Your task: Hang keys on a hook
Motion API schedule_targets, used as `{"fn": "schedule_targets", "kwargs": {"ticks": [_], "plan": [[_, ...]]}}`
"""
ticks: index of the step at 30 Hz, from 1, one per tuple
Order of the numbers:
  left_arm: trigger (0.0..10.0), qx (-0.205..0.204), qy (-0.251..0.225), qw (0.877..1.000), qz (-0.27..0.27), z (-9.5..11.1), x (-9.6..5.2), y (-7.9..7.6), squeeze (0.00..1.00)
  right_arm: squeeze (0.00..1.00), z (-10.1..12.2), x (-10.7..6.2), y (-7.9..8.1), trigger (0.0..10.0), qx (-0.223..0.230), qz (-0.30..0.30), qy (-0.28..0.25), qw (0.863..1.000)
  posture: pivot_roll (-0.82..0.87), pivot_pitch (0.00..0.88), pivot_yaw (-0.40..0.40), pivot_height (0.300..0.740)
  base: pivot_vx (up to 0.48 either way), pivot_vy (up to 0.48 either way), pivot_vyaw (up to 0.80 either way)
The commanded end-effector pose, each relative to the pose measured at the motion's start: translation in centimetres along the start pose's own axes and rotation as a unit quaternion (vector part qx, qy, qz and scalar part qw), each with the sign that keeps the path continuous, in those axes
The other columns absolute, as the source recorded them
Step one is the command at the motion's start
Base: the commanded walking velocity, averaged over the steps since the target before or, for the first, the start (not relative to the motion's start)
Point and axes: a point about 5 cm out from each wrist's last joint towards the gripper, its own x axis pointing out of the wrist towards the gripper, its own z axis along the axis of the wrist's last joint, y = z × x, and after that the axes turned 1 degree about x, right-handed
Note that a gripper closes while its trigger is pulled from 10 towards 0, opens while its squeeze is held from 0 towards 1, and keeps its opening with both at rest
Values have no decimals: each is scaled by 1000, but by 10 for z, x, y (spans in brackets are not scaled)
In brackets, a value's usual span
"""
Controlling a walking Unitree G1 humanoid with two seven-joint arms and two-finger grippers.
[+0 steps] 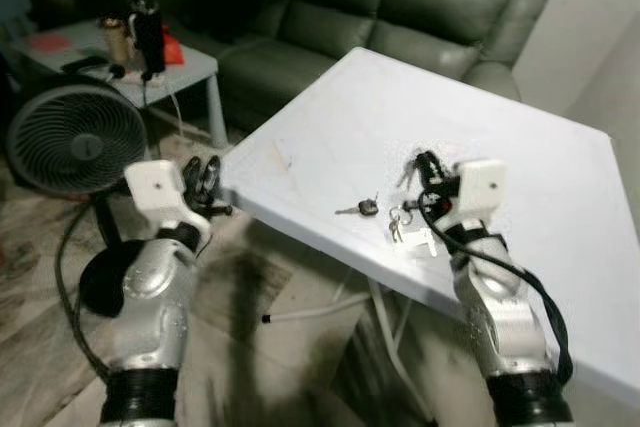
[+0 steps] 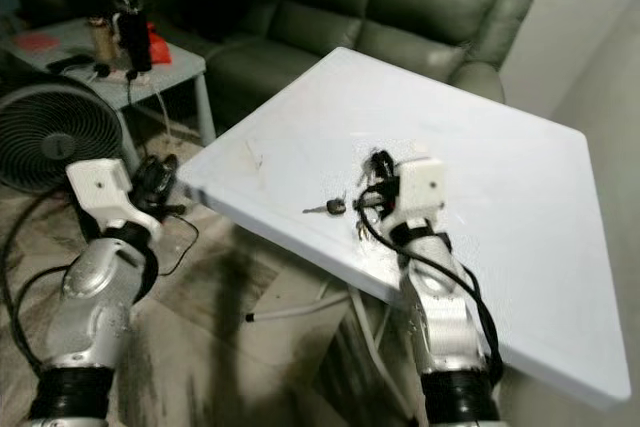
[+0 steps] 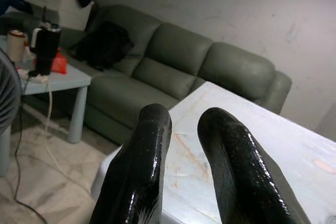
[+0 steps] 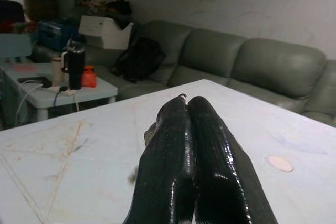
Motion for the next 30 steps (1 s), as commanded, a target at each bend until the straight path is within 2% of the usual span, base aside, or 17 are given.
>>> {"fn": "schedule_targets", "kwargs": {"ticks": [1,14,30], "plan": [[10000,-6,-2,1000,-13,0,3,-10,0,0,0,-2,-10,10000,-4,-13,3,1000,-22,0,-110,740,0,0,0],[10000,-12,2,1000,-9,-1,5,-8,0,0,1,-1,-12,10000,-3,-14,4,1000,-25,0,-110,740,0,37,0],[10000,-15,4,1000,0,-1,5,-7,0,0,1,-2,-12,10000,-2,-14,6,1000,-25,0,-114,740,0,431,0]]}}
